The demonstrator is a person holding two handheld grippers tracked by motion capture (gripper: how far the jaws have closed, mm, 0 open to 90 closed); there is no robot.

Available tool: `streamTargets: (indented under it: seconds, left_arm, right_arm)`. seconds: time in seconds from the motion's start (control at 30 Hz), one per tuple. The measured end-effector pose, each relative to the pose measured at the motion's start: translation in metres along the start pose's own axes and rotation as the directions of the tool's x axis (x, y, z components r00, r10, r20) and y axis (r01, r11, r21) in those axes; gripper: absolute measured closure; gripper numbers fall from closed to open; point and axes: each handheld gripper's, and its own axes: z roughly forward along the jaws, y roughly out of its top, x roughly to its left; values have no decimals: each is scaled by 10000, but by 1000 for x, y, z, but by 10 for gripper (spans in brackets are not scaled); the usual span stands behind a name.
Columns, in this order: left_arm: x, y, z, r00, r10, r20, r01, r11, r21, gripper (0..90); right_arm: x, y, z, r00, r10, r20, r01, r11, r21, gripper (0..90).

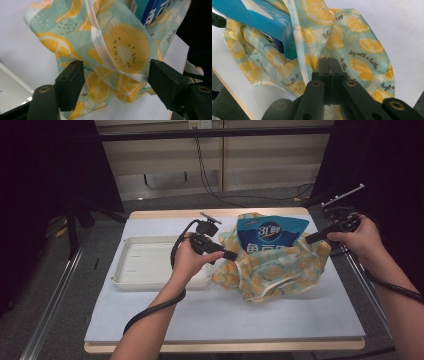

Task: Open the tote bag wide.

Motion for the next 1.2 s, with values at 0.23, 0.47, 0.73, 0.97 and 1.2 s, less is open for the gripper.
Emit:
streamTargets:
  seconds: [0.23,0.47,0.73,0.97,1.2]
  left_arm:
    - [-1,-2,3,9989,309,340,-305,9995,-105,644]
    - [1,-1,-1,9971,319,692,-304,9993,-238,857]
    - [0,0,-6,9978,19,663,-4,9997,-225,900]
    - [8,3,-15,9986,-258,458,276,9989,-387,900]
    - [18,6,-30,9991,-425,-28,423,9980,-475,900]
  right_arm:
    - [-1,0,-1,10000,-24,25,24,10000,-53,900]
    - [-1,-1,3,10000,-16,-5,16,10000,12,900]
    - [-2,-3,1,10000,35,49,-35,10000,-10,900]
    - [-6,-8,-2,10000,76,55,-75,9998,-162,900]
    - [-10,-11,-4,9997,213,153,-209,9994,-260,900]
